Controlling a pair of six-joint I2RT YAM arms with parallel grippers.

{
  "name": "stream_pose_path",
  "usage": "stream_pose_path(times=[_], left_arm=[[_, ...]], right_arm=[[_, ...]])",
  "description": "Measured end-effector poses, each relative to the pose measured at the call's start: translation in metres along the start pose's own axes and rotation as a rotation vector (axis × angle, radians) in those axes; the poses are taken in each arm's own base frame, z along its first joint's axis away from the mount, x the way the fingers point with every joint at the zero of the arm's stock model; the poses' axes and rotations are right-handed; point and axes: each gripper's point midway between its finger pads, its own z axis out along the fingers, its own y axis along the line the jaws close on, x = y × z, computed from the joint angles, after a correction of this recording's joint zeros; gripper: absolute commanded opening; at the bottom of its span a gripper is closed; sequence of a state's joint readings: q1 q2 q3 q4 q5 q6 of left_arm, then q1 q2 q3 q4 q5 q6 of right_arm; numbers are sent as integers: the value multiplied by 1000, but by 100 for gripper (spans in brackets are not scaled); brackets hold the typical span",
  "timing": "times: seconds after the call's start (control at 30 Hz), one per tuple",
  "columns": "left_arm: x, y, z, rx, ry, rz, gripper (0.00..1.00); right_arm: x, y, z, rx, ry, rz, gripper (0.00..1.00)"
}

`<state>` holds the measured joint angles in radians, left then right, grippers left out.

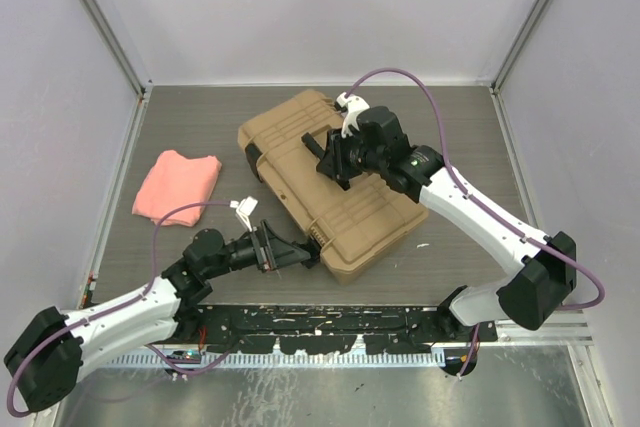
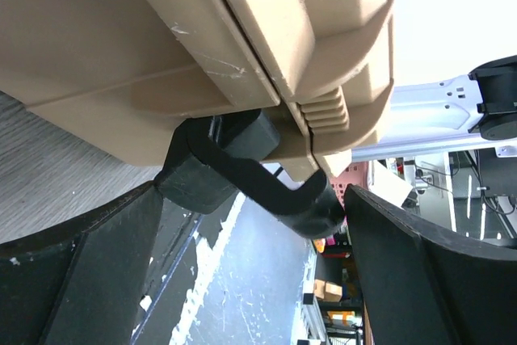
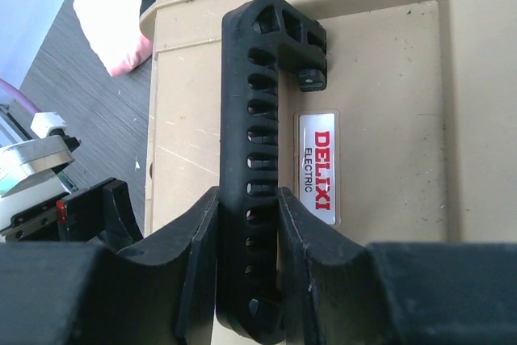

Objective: Pack the tool kit
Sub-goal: Close the toolbox at the center of the board.

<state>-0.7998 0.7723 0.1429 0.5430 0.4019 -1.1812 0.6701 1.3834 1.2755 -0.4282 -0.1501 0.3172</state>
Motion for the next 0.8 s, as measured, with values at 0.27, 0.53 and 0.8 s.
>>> stream_pose_path(times=[0.27,0.53,0.8], left_arm=[[1,-12,-3,43,7,15,96],[7,-46,-6,175,50,54,79],[5,-43,-5,150,46,45,81]], right_arm=[[-2,-1,3,-7,-6,-1,13],[-5,0,6,-10,-17,1,13],[-5,0,6,-11,-18,2,13]])
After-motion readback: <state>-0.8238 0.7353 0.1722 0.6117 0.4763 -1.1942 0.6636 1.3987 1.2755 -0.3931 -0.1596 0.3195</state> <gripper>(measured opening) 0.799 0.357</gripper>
